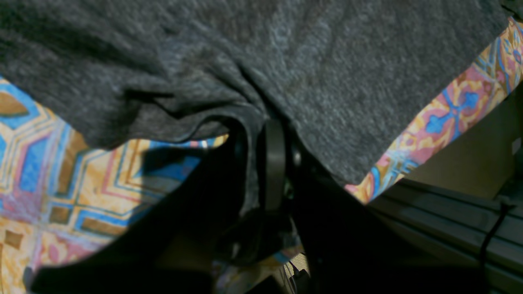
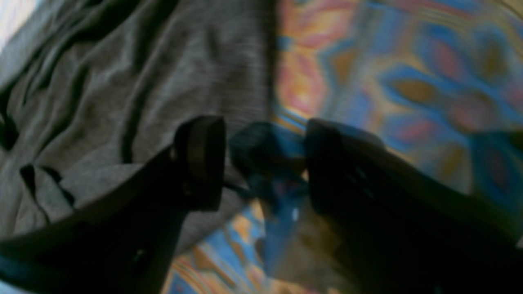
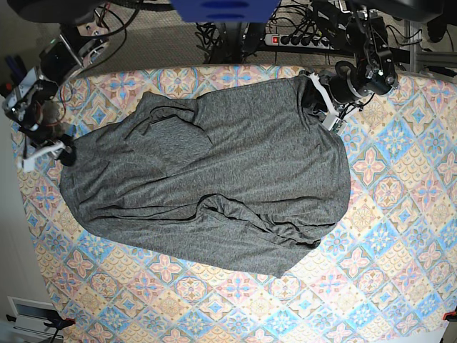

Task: Layout the t-shirt on the table in an organized manner, then fold the t-shirt properly
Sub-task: 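Regrasp the shirt edge with the right gripper near its corner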

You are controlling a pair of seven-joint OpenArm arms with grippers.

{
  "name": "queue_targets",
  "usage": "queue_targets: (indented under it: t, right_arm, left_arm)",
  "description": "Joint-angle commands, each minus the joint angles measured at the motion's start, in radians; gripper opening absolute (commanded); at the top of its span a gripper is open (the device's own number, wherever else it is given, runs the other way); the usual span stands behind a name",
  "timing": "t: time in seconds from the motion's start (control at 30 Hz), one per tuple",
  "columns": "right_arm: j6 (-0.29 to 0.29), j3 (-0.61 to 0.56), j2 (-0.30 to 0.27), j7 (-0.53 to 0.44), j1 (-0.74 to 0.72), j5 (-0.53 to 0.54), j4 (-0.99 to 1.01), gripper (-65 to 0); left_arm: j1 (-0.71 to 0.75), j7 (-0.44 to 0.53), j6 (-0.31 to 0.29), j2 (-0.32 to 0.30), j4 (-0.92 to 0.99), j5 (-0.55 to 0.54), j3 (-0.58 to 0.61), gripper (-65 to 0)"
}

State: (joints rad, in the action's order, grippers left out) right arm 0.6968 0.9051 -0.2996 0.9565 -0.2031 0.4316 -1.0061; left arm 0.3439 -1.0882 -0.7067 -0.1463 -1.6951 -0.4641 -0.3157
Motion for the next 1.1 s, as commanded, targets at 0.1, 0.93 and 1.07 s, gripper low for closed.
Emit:
queue_targets:
  t: [0.1,0.93,1.07]
  right_arm:
    - [0.001,-0.008,-0.003,0.04,0.001,-0.021,-0.001,-34.6]
    - [0.001,-0.205,-0.002,0.048,0.047,-0.02,-0.003,-52.4]
    - [0.001,-0.205,-0.003,0.048,0.047,-0.021,-0.003,-65.0]
  left_arm:
    - [0.019,-0.065,0.009,0.003,0.007,0.06,0.005,-59.9]
    - [0.024,-0.065,0.009,-0.002,0.003,0.063,0.005,-60.1]
    - [0.021,-0.065,0.009,-0.003,0.003,0.063,0.0,-62.8]
